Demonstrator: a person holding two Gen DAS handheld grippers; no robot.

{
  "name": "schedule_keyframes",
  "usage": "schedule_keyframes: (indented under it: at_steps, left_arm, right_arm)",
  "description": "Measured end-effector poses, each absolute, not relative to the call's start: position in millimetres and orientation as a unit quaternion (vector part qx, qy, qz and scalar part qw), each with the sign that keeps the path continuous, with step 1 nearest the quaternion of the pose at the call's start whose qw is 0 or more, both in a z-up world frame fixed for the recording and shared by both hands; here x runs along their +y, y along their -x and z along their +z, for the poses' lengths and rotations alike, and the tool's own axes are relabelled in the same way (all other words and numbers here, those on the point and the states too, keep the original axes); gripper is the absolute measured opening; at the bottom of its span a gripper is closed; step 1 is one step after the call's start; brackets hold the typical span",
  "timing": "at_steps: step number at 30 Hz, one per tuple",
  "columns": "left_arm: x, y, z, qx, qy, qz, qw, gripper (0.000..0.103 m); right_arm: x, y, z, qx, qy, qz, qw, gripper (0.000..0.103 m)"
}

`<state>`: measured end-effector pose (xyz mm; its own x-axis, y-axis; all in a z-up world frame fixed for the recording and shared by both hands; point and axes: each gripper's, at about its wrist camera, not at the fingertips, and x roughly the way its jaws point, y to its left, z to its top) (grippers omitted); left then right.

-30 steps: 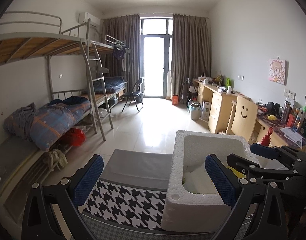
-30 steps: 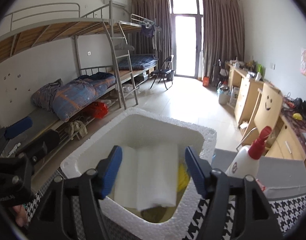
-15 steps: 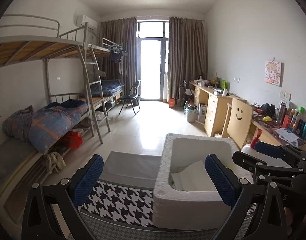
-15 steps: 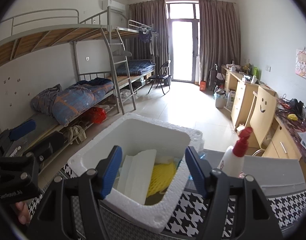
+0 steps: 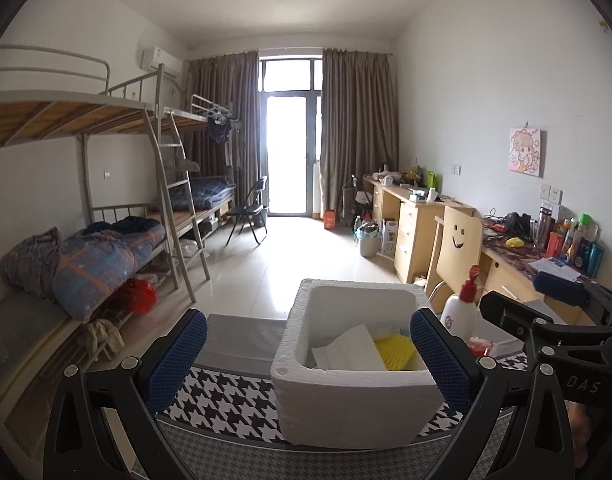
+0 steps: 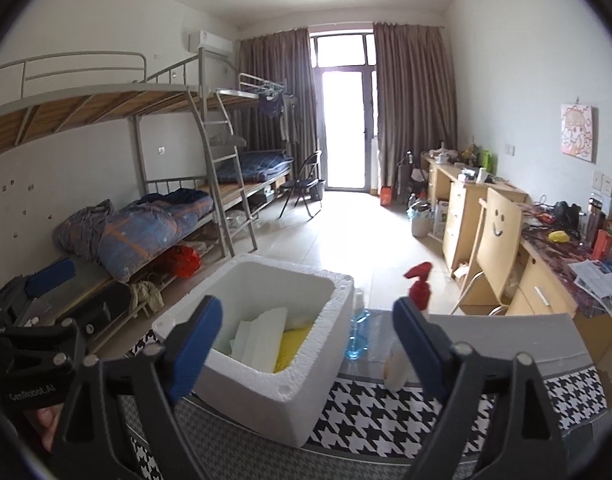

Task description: Organize soft objects

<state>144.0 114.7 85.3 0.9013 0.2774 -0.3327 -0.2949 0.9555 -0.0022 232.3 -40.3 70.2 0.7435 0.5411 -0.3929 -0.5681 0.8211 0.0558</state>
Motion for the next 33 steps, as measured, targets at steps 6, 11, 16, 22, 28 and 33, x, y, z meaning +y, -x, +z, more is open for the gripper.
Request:
schedule_keyframes:
  at_steps: [6, 11, 16, 22, 28, 33]
  left_arm:
    - [103.9, -129.7, 89.1, 0.159, 0.023, 0.138, 0.977, 0.102]
    - [95.4, -116.4, 95.3, 0.149, 0.021, 0.131, 0.980, 0.102]
    - [84.3, -104.8, 96.6, 0.141, 0.013, 0.129, 0.982, 0.102]
    - [73.2, -92.7, 97.3, 0.128, 0.002, 0.122, 0.984, 0.102]
    - [66.4, -82.4, 97.2, 0.122, 0.000, 0.115, 0.986, 0.102]
    - [62.7, -75.5, 93.2, 0.117, 0.000, 0.112, 0.987, 0.102]
  right_arm:
    - [-54.7, -220.2, 74.1, 0.192, 0.023, 0.289, 0.938, 0.096]
    - [-66.2, -208.1, 76.4, 0.182, 0.023, 0.286, 0.941, 0.096]
    - [-79.7, -193.1, 76.0, 0.171, 0.028, 0.283, 0.944, 0.098]
    - [-93.1, -178.3, 77.2, 0.155, 0.019, 0.280, 0.947, 0.100]
    - [-102.0, -168.3, 76.0, 0.146, 0.014, 0.277, 0.950, 0.100]
    - [-110.3, -162.9, 72.2, 0.143, 0.008, 0.273, 0.951, 0.102]
